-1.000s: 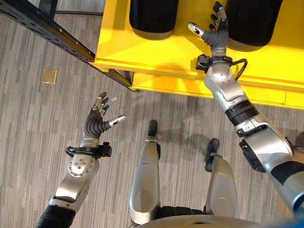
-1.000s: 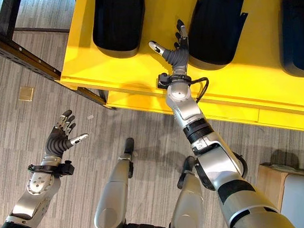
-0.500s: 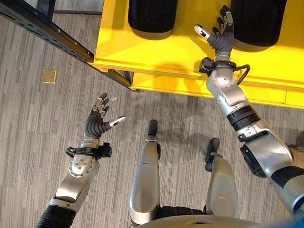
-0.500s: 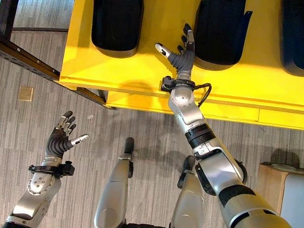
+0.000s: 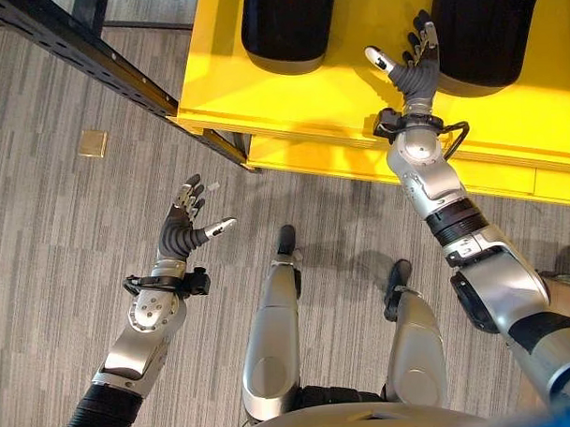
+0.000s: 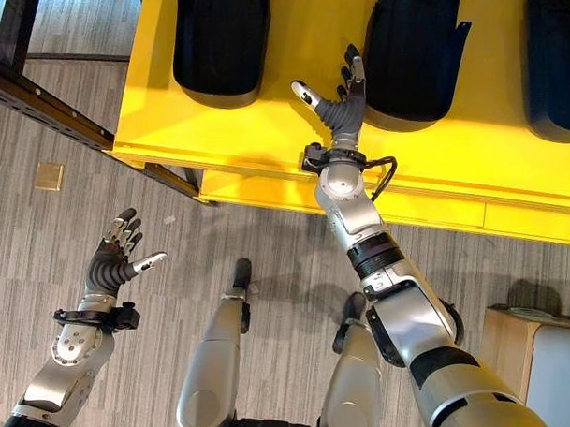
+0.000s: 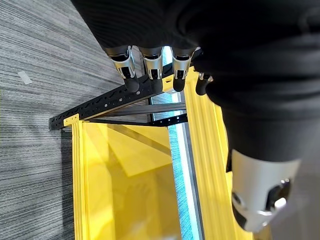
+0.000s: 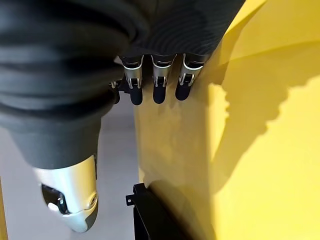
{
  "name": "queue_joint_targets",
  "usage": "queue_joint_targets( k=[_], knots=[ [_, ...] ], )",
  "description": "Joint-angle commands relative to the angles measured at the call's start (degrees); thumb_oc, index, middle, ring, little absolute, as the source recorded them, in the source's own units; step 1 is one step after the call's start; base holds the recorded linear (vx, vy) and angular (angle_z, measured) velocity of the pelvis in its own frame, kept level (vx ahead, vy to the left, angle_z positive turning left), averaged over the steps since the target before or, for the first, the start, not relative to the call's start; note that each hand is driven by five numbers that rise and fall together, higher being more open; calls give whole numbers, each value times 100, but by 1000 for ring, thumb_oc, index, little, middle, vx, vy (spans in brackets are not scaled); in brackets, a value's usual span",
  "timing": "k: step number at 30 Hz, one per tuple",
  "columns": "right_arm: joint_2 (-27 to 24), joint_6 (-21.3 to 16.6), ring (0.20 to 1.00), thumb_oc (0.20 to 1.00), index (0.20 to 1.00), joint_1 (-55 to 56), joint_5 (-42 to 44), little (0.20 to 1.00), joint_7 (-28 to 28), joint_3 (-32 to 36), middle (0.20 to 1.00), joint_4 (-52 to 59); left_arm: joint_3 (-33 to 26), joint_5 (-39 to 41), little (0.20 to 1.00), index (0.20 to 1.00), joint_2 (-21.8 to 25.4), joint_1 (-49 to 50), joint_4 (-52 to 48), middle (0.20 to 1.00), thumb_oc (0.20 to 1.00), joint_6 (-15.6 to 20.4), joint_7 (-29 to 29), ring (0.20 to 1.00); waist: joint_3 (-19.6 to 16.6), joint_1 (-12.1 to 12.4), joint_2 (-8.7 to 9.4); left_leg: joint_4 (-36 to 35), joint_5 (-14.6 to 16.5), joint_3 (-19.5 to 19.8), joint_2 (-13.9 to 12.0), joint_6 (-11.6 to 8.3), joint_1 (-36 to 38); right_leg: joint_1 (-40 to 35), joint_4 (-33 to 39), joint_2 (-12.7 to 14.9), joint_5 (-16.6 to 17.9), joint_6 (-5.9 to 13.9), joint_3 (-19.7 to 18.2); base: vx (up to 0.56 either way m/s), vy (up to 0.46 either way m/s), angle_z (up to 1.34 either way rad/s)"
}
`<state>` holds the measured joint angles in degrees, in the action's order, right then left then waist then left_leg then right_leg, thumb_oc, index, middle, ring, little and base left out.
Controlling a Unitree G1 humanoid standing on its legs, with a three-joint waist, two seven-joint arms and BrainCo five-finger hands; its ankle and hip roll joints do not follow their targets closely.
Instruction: Move parts from the plastic box to the shelf.
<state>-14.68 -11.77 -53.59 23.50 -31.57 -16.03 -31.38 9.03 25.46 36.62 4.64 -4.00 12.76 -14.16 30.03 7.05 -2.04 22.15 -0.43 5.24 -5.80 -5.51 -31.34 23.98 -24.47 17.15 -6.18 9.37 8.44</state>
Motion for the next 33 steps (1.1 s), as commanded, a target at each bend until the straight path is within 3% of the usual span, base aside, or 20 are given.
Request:
queue_joint_targets(
  k=[1, 33],
  knots=[
    [-239, -353, 1000, 1000, 1000, -51, -54, 1000, 12, 277, 1000, 409, -145, -101, 1000, 1000, 100, 209, -207, 1000, 1000, 298, -130, 1000, -23, 13, 29, 175, 269, -399, -47, 258, 51, 37, -100, -64, 228, -132, -128, 0, 0, 0],
    [-355, -368, 1000, 1000, 1000, 151, -154, 1000, -110, 468, 1000, 414, -160, -128, 1000, 1000, 106, 228, -171, 1000, 1000, 299, -77, 1000, -23, -51, 15, 197, 256, -406, -55, 268, 62, 43, -136, -59, 238, -138, -148, 0, 0, 0]
  ],
)
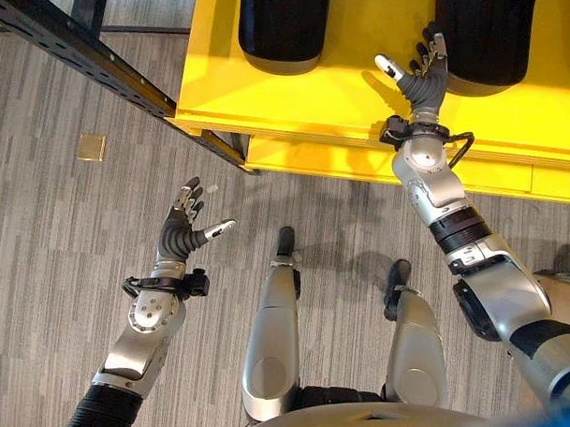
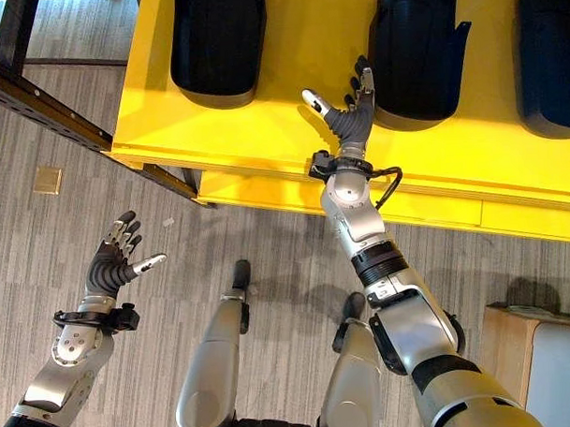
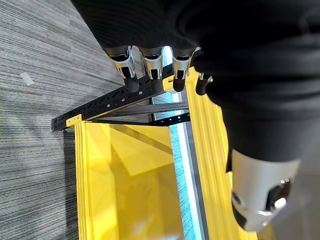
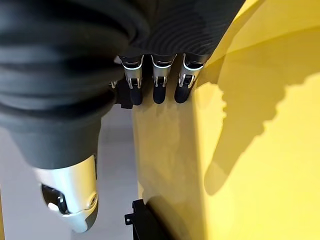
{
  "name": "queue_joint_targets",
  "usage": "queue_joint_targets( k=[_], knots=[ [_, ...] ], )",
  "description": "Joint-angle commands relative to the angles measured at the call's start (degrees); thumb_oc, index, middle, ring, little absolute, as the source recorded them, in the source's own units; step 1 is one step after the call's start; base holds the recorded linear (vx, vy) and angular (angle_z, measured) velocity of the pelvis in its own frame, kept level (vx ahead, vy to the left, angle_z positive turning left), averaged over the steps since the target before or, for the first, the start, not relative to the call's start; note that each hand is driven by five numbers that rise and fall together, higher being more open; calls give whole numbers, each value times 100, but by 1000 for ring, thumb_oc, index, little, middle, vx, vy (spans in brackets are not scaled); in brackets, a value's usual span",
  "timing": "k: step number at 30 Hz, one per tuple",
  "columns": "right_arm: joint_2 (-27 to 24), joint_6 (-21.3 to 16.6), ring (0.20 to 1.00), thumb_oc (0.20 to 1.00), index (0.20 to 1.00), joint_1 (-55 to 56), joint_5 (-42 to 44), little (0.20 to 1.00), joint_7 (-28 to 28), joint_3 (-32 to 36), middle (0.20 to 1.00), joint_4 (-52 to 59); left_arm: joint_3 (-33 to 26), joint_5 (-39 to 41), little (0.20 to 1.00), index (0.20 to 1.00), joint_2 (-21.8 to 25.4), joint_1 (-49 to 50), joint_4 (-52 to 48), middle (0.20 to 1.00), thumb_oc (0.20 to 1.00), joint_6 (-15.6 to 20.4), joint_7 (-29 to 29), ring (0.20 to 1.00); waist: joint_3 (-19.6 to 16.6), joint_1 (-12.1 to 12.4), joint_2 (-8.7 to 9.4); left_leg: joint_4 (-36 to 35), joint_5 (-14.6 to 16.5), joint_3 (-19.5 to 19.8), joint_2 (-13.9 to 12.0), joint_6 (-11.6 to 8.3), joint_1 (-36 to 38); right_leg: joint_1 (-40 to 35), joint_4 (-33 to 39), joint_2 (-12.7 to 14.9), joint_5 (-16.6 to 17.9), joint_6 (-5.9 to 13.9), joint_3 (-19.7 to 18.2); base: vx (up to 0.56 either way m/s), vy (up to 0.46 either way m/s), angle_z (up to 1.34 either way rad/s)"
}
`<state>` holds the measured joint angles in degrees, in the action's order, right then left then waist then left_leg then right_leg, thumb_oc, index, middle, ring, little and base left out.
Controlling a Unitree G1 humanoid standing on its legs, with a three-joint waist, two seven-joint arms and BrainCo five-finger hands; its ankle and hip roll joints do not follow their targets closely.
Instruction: Move parts from the plastic box to the shelf.
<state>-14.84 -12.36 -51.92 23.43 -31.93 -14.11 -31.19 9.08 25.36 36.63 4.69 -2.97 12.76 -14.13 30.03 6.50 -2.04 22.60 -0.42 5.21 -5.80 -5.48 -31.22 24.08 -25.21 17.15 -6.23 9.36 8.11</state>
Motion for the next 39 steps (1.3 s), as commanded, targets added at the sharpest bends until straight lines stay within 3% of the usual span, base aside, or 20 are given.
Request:
queue_joint_targets(
  k=[1, 11, 16, 25, 32, 39],
  knots=[
    [-340, -310, 1000, 1000, 1000, -10, -148, 1000, -69, 275, 1000, 408, -164, -118, 1000, 1000, 105, 217, -275, 1000, 1000, 297, -79, 1000, -23, 1, 19, 159, 254, -403, -57, 266, 45, 38, -68, -61, 245, -137, -116, 0, 0, 0],
    [-205, -342, 1000, 1000, 1000, 54, -208, 1000, 118, 22, 1000, 923, -199, -144, 1000, 1000, 79, 225, -279, 1000, 1000, 283, -98, 1000, -23, 8, 24, 164, 254, -411, -57, 266, 69, 20, -71, -65, 251, -137, -116, 0, 0, 0],
    [101, -477, 1000, 1000, 1000, 253, -49, 1000, 458, -371, 1000, 1643, -217, -163, 1000, 1000, 28, 216, -295, 1000, 1000, 262, -158, 1000, -28, 6, 65, 181, 260, -420, -61, 267, 109, -11, -75, -62, 249, -143, -128, 0, 0, 0],
    [52, -622, 1000, 1000, 1000, 634, -208, 1000, 436, -291, 1000, 2584, -223, -194, 1000, 1000, -5, 239, -378, 1000, 1000, 252, -217, 1000, -98, -7, 115, 149, 278, -402, -67, 272, 236, -150, -47, -60, 236, -129, -122, 0, 0, 0],
    [-162, -679, 1000, 1000, 1000, 1734, -406, 1000, 698, -88, 1000, 3376, -35, 269, 1000, 1000, -208, 142, -339, 1000, 1000, 366, 112, 1000, -304, -89, 156, -73, 243, -388, -113, 265, 775, -671, 174, -88, 262, -92, -66, 32, -4, -3],
    [-498, -658, 1000, 1000, 1000, 3291, -281, 1000, 1577, 10, 1000, 3887, -38, 780, 1000, 1000, -380, 305, -395, 1000, 1000, 467, 690, 1000, -783, -355, 280, -577, 169, -489, -294, 225, 1516, -1295, 737, -268, 300, -46, -45, 75, -26, -11]
  ],
)
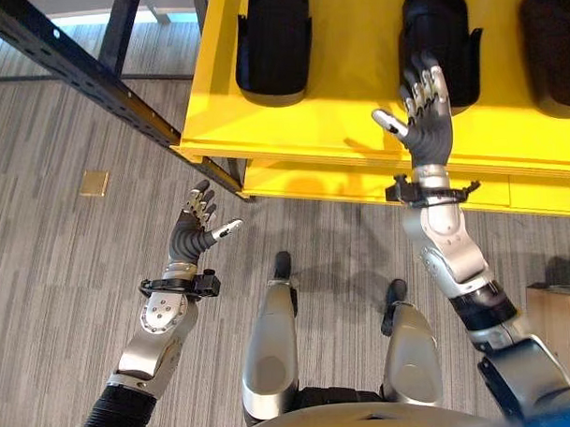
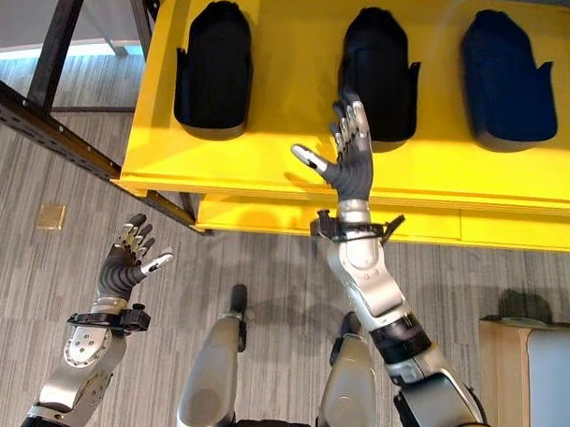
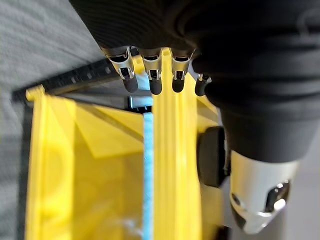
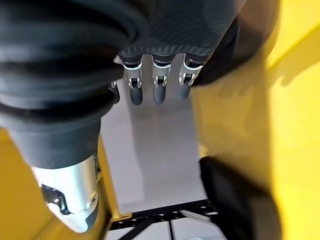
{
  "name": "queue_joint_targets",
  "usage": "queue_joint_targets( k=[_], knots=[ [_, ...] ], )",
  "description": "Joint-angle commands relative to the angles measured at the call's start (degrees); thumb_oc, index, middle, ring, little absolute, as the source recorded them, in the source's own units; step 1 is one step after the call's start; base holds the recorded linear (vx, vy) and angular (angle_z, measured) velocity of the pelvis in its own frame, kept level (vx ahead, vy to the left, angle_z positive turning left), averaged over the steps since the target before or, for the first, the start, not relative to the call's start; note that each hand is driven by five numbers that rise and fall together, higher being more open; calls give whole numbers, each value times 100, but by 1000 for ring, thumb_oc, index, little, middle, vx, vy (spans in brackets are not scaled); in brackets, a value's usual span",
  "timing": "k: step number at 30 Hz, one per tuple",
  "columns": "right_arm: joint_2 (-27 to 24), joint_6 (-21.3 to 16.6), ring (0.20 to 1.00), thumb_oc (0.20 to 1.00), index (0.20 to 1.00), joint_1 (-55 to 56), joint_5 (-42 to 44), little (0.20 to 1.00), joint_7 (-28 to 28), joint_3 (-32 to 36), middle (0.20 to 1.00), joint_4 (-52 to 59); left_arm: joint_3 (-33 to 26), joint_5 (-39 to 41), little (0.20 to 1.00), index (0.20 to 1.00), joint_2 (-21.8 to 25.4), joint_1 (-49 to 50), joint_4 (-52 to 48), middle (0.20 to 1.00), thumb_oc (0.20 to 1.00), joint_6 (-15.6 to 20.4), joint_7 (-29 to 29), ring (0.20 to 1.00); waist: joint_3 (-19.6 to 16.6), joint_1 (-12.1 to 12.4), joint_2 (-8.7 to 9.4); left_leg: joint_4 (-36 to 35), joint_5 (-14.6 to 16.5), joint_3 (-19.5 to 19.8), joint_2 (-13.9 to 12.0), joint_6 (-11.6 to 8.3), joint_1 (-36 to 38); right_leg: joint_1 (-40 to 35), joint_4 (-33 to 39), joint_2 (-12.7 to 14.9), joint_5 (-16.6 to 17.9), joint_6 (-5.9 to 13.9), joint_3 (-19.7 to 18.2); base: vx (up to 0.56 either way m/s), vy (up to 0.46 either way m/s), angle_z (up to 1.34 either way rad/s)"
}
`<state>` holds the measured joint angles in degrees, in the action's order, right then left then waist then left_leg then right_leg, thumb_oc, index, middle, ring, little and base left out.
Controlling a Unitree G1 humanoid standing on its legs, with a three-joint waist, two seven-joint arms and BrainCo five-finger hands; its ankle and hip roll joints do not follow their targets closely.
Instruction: Move parts from the plastic box to the shelf.
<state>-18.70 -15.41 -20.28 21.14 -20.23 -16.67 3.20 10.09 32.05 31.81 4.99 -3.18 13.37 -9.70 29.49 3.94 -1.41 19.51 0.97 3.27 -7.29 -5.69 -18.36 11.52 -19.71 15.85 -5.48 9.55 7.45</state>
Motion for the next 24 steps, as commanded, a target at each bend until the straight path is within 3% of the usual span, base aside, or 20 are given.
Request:
queue_joint_targets(
  k=[1, 12, 17, 24],
  knots=[
    [-244, -309, 1000, 1000, 1000, 509, 57, 1000, 670, 310, 1000, 559, -192, 181, 1000, 1000, 74, 421, -376, 1000, 1000, 367, 407, 1000, -926, -171, 266, -445, 9, -353, -186, 249, 456, -192, 320, -180, 230, -48, 27, 72, -42, -19],
    [-657, -16, 1000, 1000, 1000, 2540, 142, 1000, 1731, 865, 1000, 492, -581, 675, 1000, 1000, -481, 1265, -172, 1000, 1000, 246, 1131, 1000, -2119, -522, 326, -1665, -203, -728, -367, 210, 1685, -1062, 1366, -357, 431, 62, -61, 68, -21, -22],
    [-783, 98, 1000, 1000, 1000, 2962, -109, 1000, 1874, 1020, 1000, 327, -505, 576, 1000, 1000, -612, 1364, 41, 1000, 1000, 137, 1266, 1000, -2373, -605, 329, -1977, -303, -803, -358, 188, 1880, -1221, 1606, -340, 541, 79, -37, 28, 9, -9],
    [-484, 180, 1000, 1000, 1000, 3126, -16, 1000, 1738, 1057, 1000, -165, -533, 545, 1000, 1000, -875, 1290, 447, 1000, 1000, 86, 1153, 1000, -2644, -661, 318, -2183, -366, -895, -355, 172, 2035, -1345, 1874, -348, 657, 77, -59, 12, -2, -3]
  ],
)
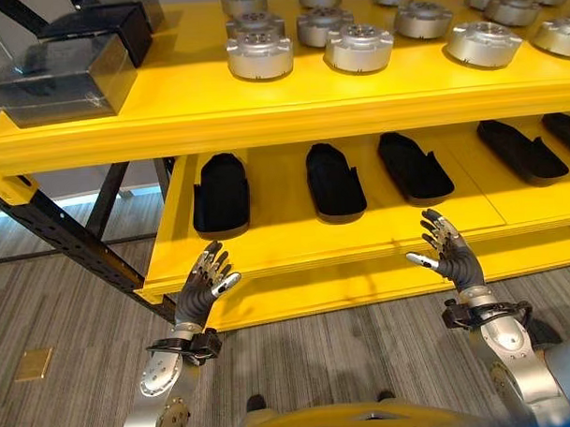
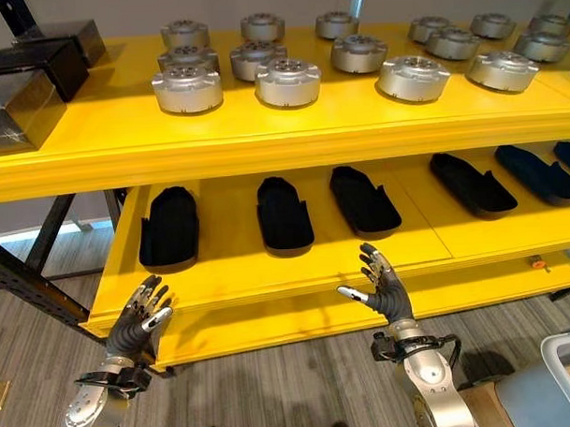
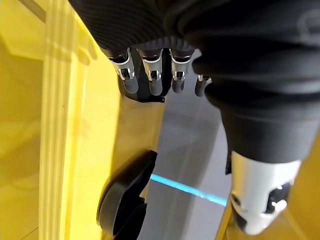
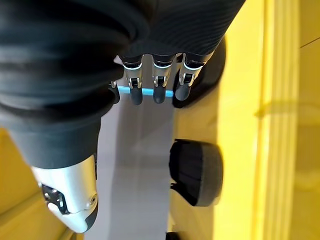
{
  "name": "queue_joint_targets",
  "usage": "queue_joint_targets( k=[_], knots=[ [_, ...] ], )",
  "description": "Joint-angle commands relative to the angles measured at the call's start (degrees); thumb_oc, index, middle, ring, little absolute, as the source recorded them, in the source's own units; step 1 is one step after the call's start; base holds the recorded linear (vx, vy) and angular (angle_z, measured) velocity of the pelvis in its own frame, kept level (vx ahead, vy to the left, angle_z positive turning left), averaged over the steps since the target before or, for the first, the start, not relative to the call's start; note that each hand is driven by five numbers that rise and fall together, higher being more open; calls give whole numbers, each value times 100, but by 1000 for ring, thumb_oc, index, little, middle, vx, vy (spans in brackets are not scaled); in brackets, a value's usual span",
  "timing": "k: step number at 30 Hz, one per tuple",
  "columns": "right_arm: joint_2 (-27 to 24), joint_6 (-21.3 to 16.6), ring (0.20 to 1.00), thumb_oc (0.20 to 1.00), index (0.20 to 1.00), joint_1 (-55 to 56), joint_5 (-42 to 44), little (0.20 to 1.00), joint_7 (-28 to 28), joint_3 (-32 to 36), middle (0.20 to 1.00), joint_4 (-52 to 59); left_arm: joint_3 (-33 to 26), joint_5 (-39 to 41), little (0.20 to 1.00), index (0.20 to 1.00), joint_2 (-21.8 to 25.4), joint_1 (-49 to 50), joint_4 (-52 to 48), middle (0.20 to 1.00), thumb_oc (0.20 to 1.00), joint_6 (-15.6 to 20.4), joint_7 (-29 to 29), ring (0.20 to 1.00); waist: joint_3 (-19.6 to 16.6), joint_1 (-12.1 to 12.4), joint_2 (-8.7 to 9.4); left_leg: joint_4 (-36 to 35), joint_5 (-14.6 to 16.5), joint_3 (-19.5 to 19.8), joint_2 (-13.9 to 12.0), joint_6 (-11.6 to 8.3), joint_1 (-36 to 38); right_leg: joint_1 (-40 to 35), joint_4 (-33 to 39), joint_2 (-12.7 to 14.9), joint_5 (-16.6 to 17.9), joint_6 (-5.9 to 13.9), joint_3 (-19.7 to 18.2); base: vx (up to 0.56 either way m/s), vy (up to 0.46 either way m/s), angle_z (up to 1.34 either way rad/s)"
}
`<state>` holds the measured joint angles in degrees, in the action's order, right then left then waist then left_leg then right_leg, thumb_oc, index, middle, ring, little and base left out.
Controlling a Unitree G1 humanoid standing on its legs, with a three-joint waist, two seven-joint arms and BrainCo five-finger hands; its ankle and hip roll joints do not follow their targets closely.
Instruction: Move parts from the plastic box to the shelf.
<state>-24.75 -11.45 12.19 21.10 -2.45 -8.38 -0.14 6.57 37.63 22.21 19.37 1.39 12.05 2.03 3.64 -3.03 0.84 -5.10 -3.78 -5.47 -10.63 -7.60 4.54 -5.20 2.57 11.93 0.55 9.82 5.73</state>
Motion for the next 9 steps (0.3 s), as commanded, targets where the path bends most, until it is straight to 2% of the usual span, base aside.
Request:
queue_joint_targets(
  k=[1, 9],
  knots=[
    [147, -212, 1000, 1000, 1000, -125, -2, 1000, -49, 208, 1000, 116, -188, -47, 1000, 1000, 72, -147, 15, 1000, 1000, 223, -33, 1000, -69, 35, 94, 283, 118, -31, -23, 362, -237, 307, -356, 45, 49, 50, 110, 31, -2, -4],
    [195, -164, 1000, 1000, 1000, -21, 58, 1000, 103, 11, 1000, 84, -233, -83, 1000, 1000, -54, -144, 93, 1000, 1000, 224, -51, 1000, -118, 10, 91, 289, 162, -73, -27, 360, -122, 224, -390, 30, 7, 32, 54, 0, 0, 0]
  ],
)
